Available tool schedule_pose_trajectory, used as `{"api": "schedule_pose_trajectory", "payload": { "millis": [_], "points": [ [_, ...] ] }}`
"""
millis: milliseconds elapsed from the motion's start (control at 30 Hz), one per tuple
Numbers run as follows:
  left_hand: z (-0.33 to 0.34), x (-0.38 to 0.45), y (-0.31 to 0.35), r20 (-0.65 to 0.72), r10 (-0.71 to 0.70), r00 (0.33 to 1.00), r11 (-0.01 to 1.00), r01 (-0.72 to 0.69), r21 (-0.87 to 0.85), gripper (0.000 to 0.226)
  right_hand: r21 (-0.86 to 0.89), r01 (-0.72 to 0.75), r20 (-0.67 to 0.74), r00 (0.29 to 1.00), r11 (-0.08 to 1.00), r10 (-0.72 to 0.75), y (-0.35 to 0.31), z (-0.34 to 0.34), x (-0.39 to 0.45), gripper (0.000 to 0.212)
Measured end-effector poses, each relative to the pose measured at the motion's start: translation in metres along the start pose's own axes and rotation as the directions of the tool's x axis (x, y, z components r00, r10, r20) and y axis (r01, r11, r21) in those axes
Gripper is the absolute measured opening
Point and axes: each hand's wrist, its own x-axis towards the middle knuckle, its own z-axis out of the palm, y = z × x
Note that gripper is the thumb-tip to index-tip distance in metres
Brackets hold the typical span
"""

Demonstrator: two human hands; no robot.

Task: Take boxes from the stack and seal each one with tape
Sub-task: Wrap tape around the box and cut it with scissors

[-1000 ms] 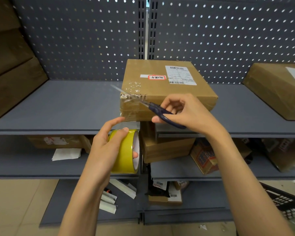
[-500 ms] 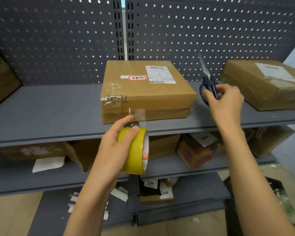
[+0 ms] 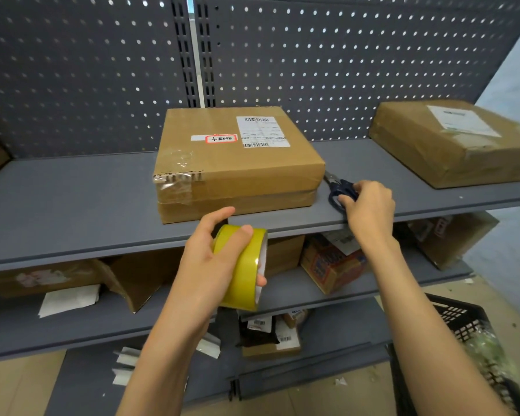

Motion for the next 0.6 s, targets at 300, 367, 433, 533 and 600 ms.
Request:
{"api": "schedule_pose_trajectory", "payload": {
  "millis": [300, 367, 433, 533, 600],
  "points": [
    [0.001, 0.001, 0.003, 0.034, 0.082, 0.996, 0.996, -0.083, 0.044, 0.038, 0.097, 0.121, -0.153, 0.983, 0.988, -0.106, -0.005, -0.001, 0.0, 0.025],
    [0.001, 0.002, 0.004, 0.042, 0.102, 0.994, 0.993, -0.104, 0.049, 0.04, 0.221, 0.245, -0.237, 0.952, 0.944, -0.192, -0.022, -0.013, -0.007, 0.018],
    [0.001, 0.003, 0.005, 0.055, 0.125, 0.991, 0.99, -0.128, 0.054, 0.042, 0.351, 0.35, -0.178, 0.935, 0.868, -0.305, -0.044, -0.023, -0.015, 0.014],
    [0.0, 0.002, 0.008, 0.083, 0.166, 0.983, 0.984, -0.171, 0.053, 0.046, 0.566, 0.236, 0.296, 0.837, 0.79, -0.461, -0.079, -0.03, -0.029, 0.027],
    [-0.004, 0.002, 0.008, 0.101, 0.198, 0.975, 0.978, -0.203, 0.043, 0.052, 0.547, 0.097, 0.602, 0.644, 0.831, -0.472, -0.093, -0.029, -0.037, 0.044]
  ]
}}
